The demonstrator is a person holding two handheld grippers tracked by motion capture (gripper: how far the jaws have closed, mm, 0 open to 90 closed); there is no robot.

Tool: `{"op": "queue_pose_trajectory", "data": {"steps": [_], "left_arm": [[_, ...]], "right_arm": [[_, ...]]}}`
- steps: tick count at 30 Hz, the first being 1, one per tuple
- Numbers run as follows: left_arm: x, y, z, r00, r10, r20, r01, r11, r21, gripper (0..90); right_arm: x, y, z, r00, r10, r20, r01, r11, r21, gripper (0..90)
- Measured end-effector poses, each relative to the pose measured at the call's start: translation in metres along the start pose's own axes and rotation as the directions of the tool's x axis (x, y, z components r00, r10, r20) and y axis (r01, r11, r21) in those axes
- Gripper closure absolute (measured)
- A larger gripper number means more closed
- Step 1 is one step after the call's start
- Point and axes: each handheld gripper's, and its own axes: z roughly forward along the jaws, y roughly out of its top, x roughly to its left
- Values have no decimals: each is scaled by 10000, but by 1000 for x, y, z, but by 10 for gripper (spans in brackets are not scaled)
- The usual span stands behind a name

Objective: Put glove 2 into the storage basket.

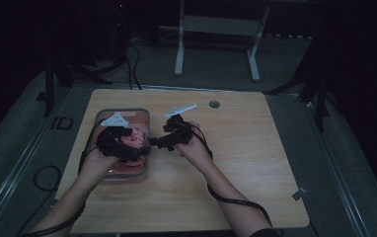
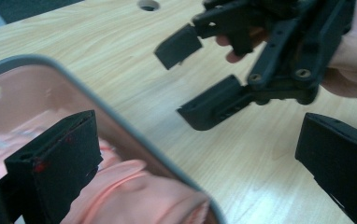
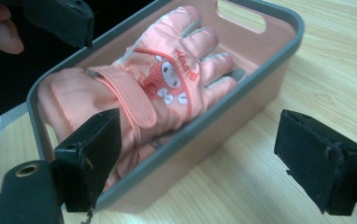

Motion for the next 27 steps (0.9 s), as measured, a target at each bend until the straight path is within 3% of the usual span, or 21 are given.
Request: {"op": "queue_pose_trajectory", "data": {"steps": [4, 5, 9, 12, 14, 18, 19, 20, 22, 24, 27], "left_arm": [[-13, 5, 5, 9992, 297, 279, -299, 9995, 56, 3], [-25, 8, 9, 9972, 525, 535, -528, 9986, 45, 3], [-39, 10, 15, 9927, 846, 855, -851, 9964, 27, 3], [-56, 9, 24, 9861, 1094, 1251, -1099, 9939, -32, 3], [-60, 8, 26, 9844, 1183, 1302, -1189, 9929, -31, 3], [-79, 5, 37, 9740, 1779, 1402, -1816, 9833, 141, 3], [-79, 5, 37, 9740, 1779, 1402, -1816, 9833, 141, 3], [-85, 3, 42, 9698, 1869, 1565, -1927, 9810, 226, 3], [-85, 3, 42, 9698, 1869, 1565, -1927, 9810, 226, 3], [-96, -1, 53, 9613, 2113, 1766, -2202, 9749, 324, 3], [-99, -3, 58, 9585, 2217, 1793, -2319, 9720, 377, 3]], "right_arm": [[-1, -6, -8, 9999, -85, 84, 85, 10000, -5, 149], [-4, -13, -15, 9999, -101, 103, 101, 9999, -31, 153], [-7, -20, -22, 10000, -18, 13, 18, 10000, 86, 153], [-11, -30, -31, 9999, -129, 52, 128, 9999, 78, 153], [-12, -33, -33, 9999, -154, 37, 154, 9999, 75, 153], [-10, -47, -43, 9991, -417, 38, 415, 9988, 257, 152], [-10, -50, -44, 9987, -504, 97, 502, 9984, 247, 152], [-10, -54, -46, 9985, -526, 150, 522, 9984, 238, 152], [-11, -57, -48, 9986, -508, 136, 504, 9984, 242, 152], [-12, -66, -52, 9985, -543, 107, 541, 9983, 206, 149], [-13, -72, -54, 9981, -609, 135, 605, 9979, 232, 145]]}}
